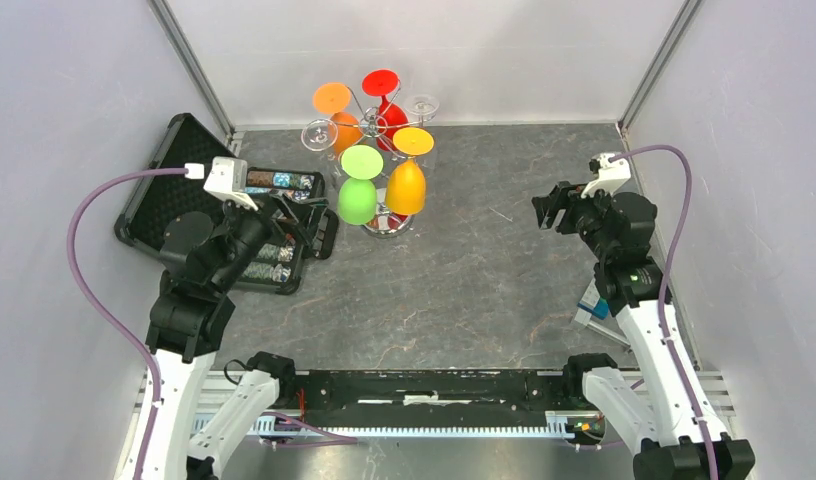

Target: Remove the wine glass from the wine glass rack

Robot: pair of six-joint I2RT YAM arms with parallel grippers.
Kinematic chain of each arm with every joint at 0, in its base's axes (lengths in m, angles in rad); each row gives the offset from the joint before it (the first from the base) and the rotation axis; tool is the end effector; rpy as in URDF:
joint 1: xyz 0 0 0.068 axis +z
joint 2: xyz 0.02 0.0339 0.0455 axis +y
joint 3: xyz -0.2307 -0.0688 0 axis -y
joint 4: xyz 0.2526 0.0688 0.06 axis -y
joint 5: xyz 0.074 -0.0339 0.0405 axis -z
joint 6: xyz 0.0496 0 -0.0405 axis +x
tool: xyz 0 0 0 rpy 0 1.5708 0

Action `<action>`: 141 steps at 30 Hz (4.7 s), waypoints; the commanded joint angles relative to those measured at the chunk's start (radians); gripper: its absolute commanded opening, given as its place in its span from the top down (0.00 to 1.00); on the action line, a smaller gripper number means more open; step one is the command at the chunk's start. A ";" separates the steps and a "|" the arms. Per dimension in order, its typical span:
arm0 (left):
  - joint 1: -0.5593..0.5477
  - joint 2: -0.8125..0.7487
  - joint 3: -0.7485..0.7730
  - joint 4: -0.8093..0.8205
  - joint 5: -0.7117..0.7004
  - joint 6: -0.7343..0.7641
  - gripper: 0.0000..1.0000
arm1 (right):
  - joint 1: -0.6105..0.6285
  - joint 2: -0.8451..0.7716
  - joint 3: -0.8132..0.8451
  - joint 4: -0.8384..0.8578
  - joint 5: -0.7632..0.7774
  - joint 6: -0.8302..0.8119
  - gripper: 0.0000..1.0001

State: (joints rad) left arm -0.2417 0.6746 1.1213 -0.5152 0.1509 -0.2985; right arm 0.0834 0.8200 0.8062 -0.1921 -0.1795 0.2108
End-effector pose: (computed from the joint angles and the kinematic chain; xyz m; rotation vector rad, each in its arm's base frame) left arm 0.1579 -0.0466 0.4124 0.0701 1.6643 -0.5350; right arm 0.2347 0.0285 0.3136 -0.0166 1.7883 0.3712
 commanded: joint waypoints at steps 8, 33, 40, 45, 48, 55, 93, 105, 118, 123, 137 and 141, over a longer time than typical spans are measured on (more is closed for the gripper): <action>0.004 0.039 -0.021 0.203 0.368 -0.177 0.00 | 0.001 0.008 -0.088 0.106 -0.156 0.106 0.25; 0.004 0.252 -0.097 0.351 0.137 -0.775 0.17 | 0.002 -0.073 -0.281 0.246 -0.203 0.312 0.28; 0.005 0.234 -0.106 0.355 0.083 -0.836 0.42 | 0.001 -0.100 -0.318 0.278 -0.145 0.361 0.28; -0.004 0.255 -0.110 0.369 0.133 -0.871 0.61 | 0.001 -0.102 -0.318 0.276 -0.134 0.365 0.28; -0.016 0.270 -0.113 0.372 0.155 -0.873 0.61 | 0.003 -0.101 -0.330 0.290 -0.132 0.369 0.28; -0.051 0.291 -0.109 0.381 0.127 -0.880 0.63 | 0.002 -0.087 -0.352 0.304 -0.135 0.378 0.28; -0.118 0.270 -0.180 0.485 -0.032 -0.990 0.98 | 0.001 -0.149 -0.378 0.259 -0.080 0.359 0.28; -0.119 0.243 -0.155 0.512 -0.016 -0.992 0.98 | 0.002 -0.170 -0.375 0.245 -0.068 0.371 0.28; -0.119 0.192 -0.154 0.501 -0.215 -0.972 0.98 | 0.000 -0.183 -0.357 0.220 -0.065 0.393 0.28; -0.119 0.236 -0.130 0.532 -0.214 -0.949 0.98 | 0.002 -0.182 -0.340 0.201 -0.069 0.398 0.28; -0.119 0.402 -0.020 0.617 0.117 -0.947 0.98 | 0.001 -0.162 -0.300 0.194 -0.158 0.383 0.28; -0.125 0.358 -0.041 0.556 0.113 -0.950 0.98 | 0.002 -0.166 -0.291 0.194 -0.173 0.394 0.25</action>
State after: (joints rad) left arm -0.3618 1.0824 1.0523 0.0383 0.2008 -1.2598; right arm 0.0834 0.6582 0.4603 -0.0181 -0.3206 0.6010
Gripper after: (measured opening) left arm 0.034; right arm 0.739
